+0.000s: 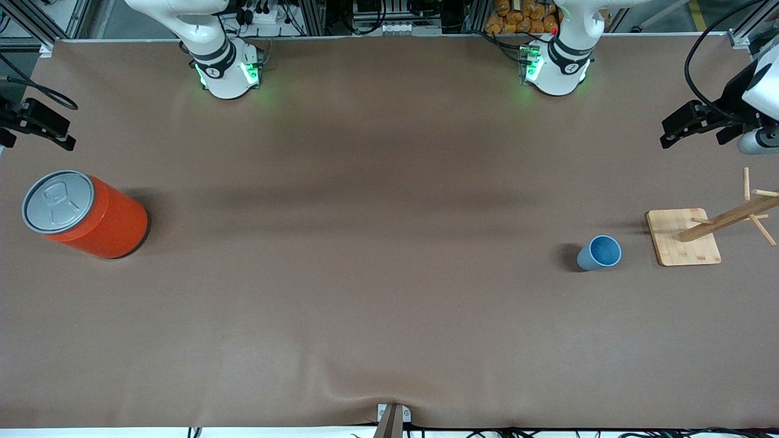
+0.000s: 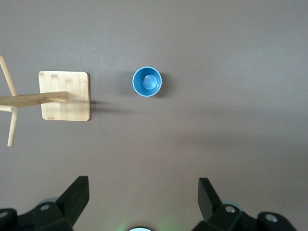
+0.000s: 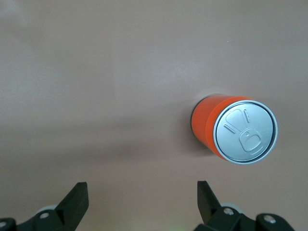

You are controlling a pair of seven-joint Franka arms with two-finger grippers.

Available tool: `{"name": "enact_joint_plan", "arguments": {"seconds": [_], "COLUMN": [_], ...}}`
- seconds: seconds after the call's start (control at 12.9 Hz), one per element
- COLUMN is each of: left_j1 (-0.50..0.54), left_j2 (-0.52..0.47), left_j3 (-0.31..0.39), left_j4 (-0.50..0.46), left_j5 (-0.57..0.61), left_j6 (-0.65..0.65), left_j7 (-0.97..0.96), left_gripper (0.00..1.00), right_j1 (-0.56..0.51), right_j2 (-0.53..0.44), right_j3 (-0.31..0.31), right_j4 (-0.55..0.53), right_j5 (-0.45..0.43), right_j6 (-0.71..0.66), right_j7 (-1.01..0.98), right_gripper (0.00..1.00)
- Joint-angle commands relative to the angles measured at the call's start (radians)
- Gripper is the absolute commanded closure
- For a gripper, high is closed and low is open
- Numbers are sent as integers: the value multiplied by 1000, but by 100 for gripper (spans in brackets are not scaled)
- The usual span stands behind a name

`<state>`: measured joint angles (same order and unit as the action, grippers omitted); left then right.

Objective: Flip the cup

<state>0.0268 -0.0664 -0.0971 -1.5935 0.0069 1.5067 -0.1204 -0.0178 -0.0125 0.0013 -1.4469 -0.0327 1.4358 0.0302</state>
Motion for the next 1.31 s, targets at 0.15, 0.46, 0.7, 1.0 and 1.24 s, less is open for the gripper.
{"name": "enact_joint_plan", "arguments": {"seconds": [0.15, 0.46, 0.7, 1.0, 1.24], "left_j1": [1, 35, 35, 36, 36], "left_j2": [-16, -6, -7, -9, -9], "left_j3": [5, 4, 5, 4, 4], "left_j4": [-2, 46, 75, 86, 89], "left_j5": [22, 25, 30, 30, 30], "left_j6": [-14, -32, -66, -92, -97], "left_j7": [47, 50, 50, 50, 50], "left_gripper": [0, 0, 0, 0, 0], "right_j1": [-4, -11, -10, -10, -10], "right_j2": [8, 11, 11, 11, 11], "right_j3": [3, 5, 5, 5, 5], "right_j4": [22, 22, 22, 22, 22], "right_j5": [0, 3, 4, 4, 4], "right_j6": [-14, -12, -12, -14, -14], "right_j7": [-9, -9, -10, -9, -9], "right_gripper": [0, 0, 0, 0, 0]}}
